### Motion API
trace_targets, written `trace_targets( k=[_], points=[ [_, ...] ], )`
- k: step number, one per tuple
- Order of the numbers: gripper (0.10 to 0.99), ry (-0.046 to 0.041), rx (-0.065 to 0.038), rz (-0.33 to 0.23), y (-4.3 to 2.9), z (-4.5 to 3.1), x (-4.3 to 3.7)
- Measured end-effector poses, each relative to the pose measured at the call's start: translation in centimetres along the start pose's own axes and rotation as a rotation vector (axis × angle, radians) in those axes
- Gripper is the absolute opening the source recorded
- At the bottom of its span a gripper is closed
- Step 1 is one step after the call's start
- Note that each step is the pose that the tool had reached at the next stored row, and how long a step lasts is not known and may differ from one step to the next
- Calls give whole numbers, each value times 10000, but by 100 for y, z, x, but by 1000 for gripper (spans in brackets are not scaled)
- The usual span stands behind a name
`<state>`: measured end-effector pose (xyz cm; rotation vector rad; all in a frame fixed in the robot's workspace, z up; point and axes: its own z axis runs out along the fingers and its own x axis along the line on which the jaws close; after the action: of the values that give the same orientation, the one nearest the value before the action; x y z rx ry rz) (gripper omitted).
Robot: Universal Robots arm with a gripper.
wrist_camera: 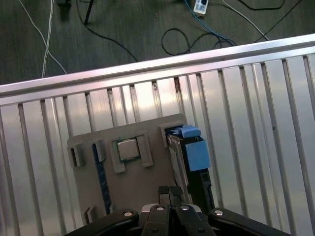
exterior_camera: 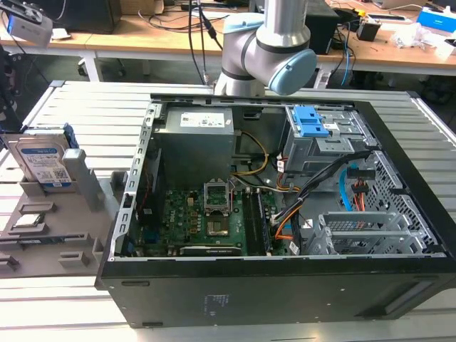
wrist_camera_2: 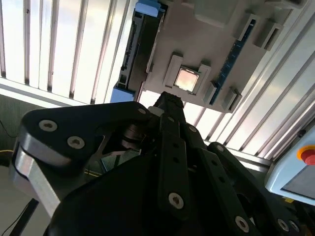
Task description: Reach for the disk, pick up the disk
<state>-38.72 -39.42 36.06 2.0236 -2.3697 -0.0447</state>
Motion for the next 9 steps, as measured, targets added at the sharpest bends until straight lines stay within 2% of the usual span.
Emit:
trace_targets(
  k=[9],
  points=[
    [106,41,0,-1062,0,0,0]
  ],
)
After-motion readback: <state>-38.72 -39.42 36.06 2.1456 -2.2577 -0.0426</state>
